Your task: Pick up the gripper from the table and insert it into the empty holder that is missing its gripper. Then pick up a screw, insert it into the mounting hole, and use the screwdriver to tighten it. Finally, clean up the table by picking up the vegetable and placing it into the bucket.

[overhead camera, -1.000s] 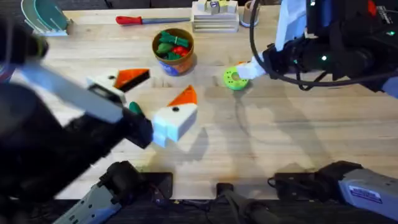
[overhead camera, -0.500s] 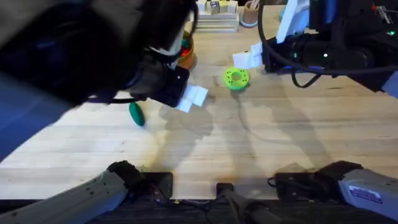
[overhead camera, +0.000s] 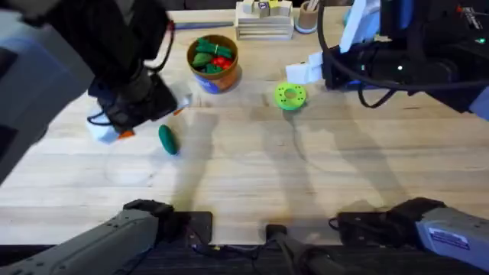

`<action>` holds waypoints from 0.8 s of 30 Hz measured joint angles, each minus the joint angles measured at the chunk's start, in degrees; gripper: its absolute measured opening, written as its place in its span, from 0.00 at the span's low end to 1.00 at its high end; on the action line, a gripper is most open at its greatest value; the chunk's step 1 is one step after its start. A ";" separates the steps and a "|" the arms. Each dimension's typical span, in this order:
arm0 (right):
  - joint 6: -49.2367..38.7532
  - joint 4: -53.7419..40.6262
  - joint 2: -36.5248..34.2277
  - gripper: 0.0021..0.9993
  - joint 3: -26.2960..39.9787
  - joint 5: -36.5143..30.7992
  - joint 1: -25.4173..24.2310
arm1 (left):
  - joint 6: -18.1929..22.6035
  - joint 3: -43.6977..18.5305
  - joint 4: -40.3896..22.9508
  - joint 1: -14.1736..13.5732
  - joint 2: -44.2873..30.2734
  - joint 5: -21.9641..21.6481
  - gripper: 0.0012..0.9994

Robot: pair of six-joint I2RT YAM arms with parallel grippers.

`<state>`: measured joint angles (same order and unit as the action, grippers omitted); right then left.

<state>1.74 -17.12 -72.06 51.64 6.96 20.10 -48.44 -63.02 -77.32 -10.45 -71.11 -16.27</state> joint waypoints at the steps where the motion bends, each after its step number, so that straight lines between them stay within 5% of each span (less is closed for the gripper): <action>1: 0.00 0.00 -0.01 0.99 0.00 0.00 0.00 | -0.33 1.44 0.57 1.57 -0.02 0.15 0.99; 10: 0.01 0.01 0.01 0.99 0.00 0.00 0.00 | -1.79 15.20 12.98 12.51 -0.09 6.22 0.99; 20: 0.00 0.24 0.00 0.99 0.00 0.00 0.00 | -2.01 22.15 21.88 13.83 -1.60 8.36 0.99; 24: 0.02 0.22 0.01 0.99 0.00 0.00 0.00 | -2.22 22.27 24.35 13.83 -1.81 8.79 0.67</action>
<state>1.76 -16.90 -72.05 51.64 6.96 20.10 -50.66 -40.75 -52.97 3.38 -72.93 -7.48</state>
